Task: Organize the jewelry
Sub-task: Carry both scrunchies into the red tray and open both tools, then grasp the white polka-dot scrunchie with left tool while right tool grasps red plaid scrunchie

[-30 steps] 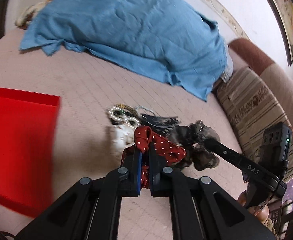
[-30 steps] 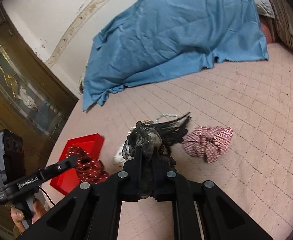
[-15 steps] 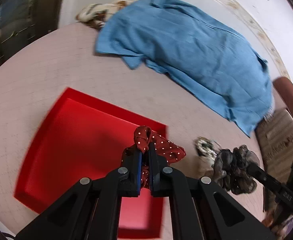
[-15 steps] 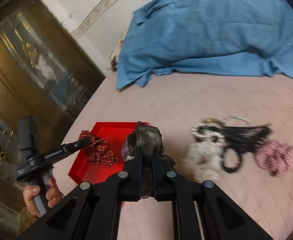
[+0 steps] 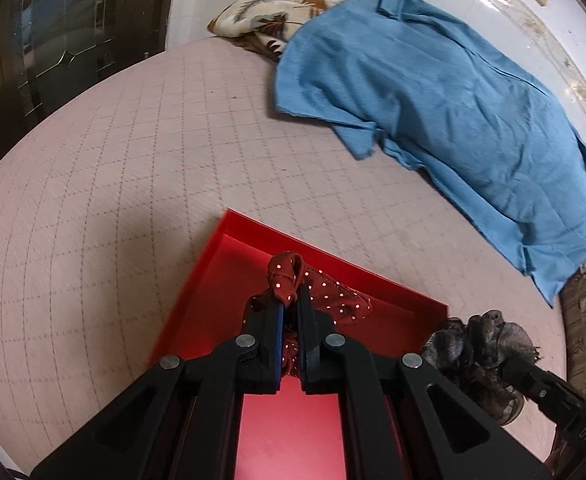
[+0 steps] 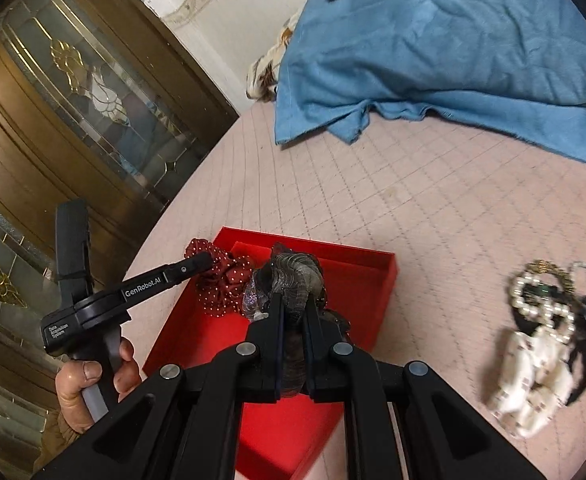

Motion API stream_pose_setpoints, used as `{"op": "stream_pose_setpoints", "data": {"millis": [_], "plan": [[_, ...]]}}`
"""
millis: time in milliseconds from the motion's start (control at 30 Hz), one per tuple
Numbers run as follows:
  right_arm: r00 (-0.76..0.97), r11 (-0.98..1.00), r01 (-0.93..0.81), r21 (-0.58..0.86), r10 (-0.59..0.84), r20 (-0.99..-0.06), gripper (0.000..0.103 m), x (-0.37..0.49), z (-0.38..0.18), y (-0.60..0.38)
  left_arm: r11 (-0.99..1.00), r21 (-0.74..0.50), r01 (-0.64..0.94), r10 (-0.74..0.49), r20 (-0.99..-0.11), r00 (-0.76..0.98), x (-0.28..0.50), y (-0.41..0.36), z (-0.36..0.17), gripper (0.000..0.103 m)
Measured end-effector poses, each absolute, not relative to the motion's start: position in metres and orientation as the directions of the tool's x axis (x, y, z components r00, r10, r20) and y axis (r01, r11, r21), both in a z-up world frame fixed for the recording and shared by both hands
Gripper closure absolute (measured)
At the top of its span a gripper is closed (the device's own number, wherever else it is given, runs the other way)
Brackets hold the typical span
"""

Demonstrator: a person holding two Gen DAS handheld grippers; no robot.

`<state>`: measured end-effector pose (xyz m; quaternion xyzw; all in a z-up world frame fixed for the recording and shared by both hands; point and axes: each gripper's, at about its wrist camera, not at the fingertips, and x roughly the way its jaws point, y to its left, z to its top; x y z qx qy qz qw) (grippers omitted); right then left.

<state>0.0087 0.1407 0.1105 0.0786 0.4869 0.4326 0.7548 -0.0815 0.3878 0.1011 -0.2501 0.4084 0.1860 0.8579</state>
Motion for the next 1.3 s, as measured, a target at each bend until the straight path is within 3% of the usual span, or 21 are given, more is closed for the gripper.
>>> {"op": "stream_pose_setpoints", "data": {"millis": [433, 567, 633, 700, 733, 967, 1300], "plan": [[0.121, 0.648, -0.564, 0.512, 0.678, -0.725, 0.092, 0.023, 0.072, 0.175, 0.8, -0.239, -0.551, 0.144, -0.814, 0.562, -0.067, 0.403, 0.082, 0.097], [0.13, 0.659, -0.562, 0.501, 0.668, -0.733, 0.091, 0.026, 0.068, 0.175, 0.785, -0.243, -0.57, 0.157, -0.813, 0.561, -0.07, 0.406, 0.083, 0.086], [0.14, 0.666, -0.56, 0.493, 0.663, -0.736, 0.081, 0.027, 0.068, 0.173, 0.775, -0.249, -0.58, 0.162, -0.81, 0.564, -0.072, 0.408, 0.085, 0.075], [0.156, 0.673, -0.56, 0.483, 0.658, -0.736, 0.053, 0.027, 0.07, 0.171, 0.766, -0.253, -0.591, 0.174, -0.803, 0.57, -0.077, 0.409, 0.09, 0.068], [0.162, 0.674, -0.56, 0.482, 0.66, -0.734, 0.049, 0.027, 0.071, 0.17, 0.761, -0.258, -0.595, 0.177, -0.8, 0.573, -0.079, 0.409, 0.093, 0.067], [0.205, 0.675, -0.575, 0.462, 0.665, -0.718, 0.047, 0.017, 0.095, 0.151, 0.752, -0.255, -0.608, 0.231, -0.761, 0.606, -0.106, 0.394, 0.129, 0.05], [0.27, 0.725, -0.513, 0.459, 0.644, -0.716, 0.039, -0.012, 0.105, 0.046, 0.842, -0.15, -0.519, 0.262, -0.727, 0.635, -0.127, 0.309, 0.168, 0.042]]}}
